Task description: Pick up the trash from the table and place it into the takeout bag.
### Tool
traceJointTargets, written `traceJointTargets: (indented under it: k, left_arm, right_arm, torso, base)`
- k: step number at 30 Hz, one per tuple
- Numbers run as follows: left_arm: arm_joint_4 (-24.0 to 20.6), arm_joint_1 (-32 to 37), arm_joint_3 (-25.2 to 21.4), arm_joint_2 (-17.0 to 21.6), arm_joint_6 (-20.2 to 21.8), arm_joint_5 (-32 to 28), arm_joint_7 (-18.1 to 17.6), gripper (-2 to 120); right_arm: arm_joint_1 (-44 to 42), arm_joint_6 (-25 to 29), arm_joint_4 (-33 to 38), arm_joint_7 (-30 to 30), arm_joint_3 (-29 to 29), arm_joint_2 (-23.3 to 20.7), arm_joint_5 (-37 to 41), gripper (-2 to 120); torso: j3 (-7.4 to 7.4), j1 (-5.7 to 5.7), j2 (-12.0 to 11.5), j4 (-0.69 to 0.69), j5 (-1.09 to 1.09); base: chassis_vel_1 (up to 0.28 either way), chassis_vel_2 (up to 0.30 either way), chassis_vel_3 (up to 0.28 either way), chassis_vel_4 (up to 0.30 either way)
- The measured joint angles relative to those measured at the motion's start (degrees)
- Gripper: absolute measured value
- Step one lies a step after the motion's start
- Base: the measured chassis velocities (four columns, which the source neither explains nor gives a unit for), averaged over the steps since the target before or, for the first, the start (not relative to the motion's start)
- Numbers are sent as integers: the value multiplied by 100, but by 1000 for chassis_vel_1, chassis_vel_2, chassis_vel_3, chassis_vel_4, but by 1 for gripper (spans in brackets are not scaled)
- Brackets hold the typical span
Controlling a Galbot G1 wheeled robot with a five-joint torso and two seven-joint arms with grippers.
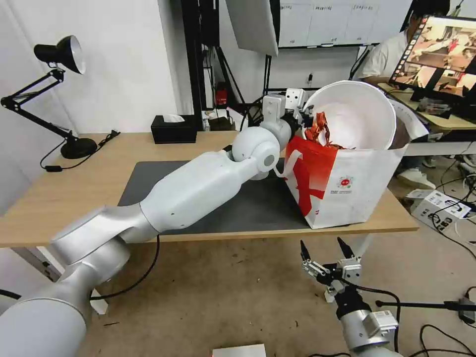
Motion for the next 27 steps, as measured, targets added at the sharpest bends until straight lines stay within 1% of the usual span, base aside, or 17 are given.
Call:
traceJointTargets:
  k: [1, 2, 4, 5, 8, 9, 12, 13, 15, 16, 17, 19, 20, 21, 23, 25, 27]
  left_arm:
    - [-40, -8, 0, 22, 53, -62, 40, 25]
    - [-40, -8, 0, 22, 53, -62, 40, 25]
    - [-76, -19, -2, 40, 122, -148, 102, 35]
    - [-76, -19, -2, 40, 122, -148, 102, 35]
    - [-145, -22, -31, 64, 286, -292, 236, 50]
    - [-145, -22, -31, 64, 286, -292, 236, 50]
    - [-196, -17, -40, 69, 390, -342, 258, 66]
    - [-196, -17, -40, 69, 390, -342, 258, 66]
    - [-211, -16, -58, 69, 415, -352, 258, 74]
    - [-218, -16, -71, 69, 416, -362, 258, 80]
    - [-218, -16, -71, 69, 416, -362, 258, 80]
    - [-239, -7, -101, 73, 415, -379, 255, 91]
    - [-250, 4, -114, 83, 407, -381, 254, 94]
    - [-250, 4, -114, 83, 407, -381, 254, 94]
    - [-299, 55, -129, 141, 333, -370, 244, 99]
    - [-338, 83, -131, 181, 286, -357, 242, 99]
    - [-504, 166, -160, 355, 193, -309, 236, 100]
  right_arm:
    - [0, 0, 0, 0, 0, 0, 0, 100]
    - [0, 0, 0, 0, 0, 0, 0, 100]
    - [0, 0, 0, 0, 0, 0, 0, 100]
    - [0, 0, 0, 0, 0, 0, 0, 100]
    - [0, 0, 0, 0, 0, 0, 0, 100]
    - [0, 0, 0, 0, 0, 0, 0, 100]
    - [0, 0, 0, 0, 0, 0, 0, 100]
    - [0, 0, 0, 0, 0, 0, 0, 100]
    - [0, 0, 0, 0, 0, 0, 0, 100]
    - [0, 0, 0, 0, 0, 0, 0, 100]
    - [0, 0, 0, 0, 0, 0, 0, 100]
    - [0, 0, 0, 0, 0, 0, 0, 100]
    - [0, 0, 0, 0, 0, 0, 0, 100]
    - [0, 0, 0, 0, 0, 0, 0, 100]
    - [0, 0, 0, 0, 0, 0, 0, 100]
    - [0, 0, 0, 0, 0, 0, 0, 100]
    - [0, 0, 0, 0, 0, 0, 0, 100]
  torso:
    - [0, 0, 0, 0, 0]
    - [0, 0, 0, 0, 0]
    - [0, 0, 0, 0, 0]
    - [0, 0, 0, 0, 0]
    - [0, 0, 0, 0, 0]
    - [0, 0, 0, 0, 0]
    - [0, 0, 0, 0, 0]
    - [0, 0, 0, 0, 0]
    - [0, 0, 0, 0, 0]
    - [0, 0, 0, 0, 0]
    - [0, 0, 0, 0, 0]
    - [0, 0, 0, 0, 0]
    - [0, 0, 0, -1, 0]
    - [0, 0, 0, -1, 0]
    - [0, 0, 0, -1, 0]
    - [0, 0, 0, -1, 0]
    - [0, 0, 0, -1, 0]
  base:
    - [0, 0, 0, 0]
    - [0, 0, 0, 0]
    - [0, 0, 0, 0]
    - [0, 0, 0, 0]
    - [0, 0, 0, 0]
    - [0, 0, 0, 0]
    - [0, 0, 0, 0]
    - [0, 0, 0, 0]
    - [0, 0, 0, 0]
    - [0, 0, 0, 0]
    - [0, 0, 0, 0]
    - [0, 0, 0, 0]
    - [0, 0, 0, 0]
    - [0, 0, 0, 0]
    - [0, 0, 0, 0]
    - [0, 0, 0, 0]
    - [0, 0, 0, 0]
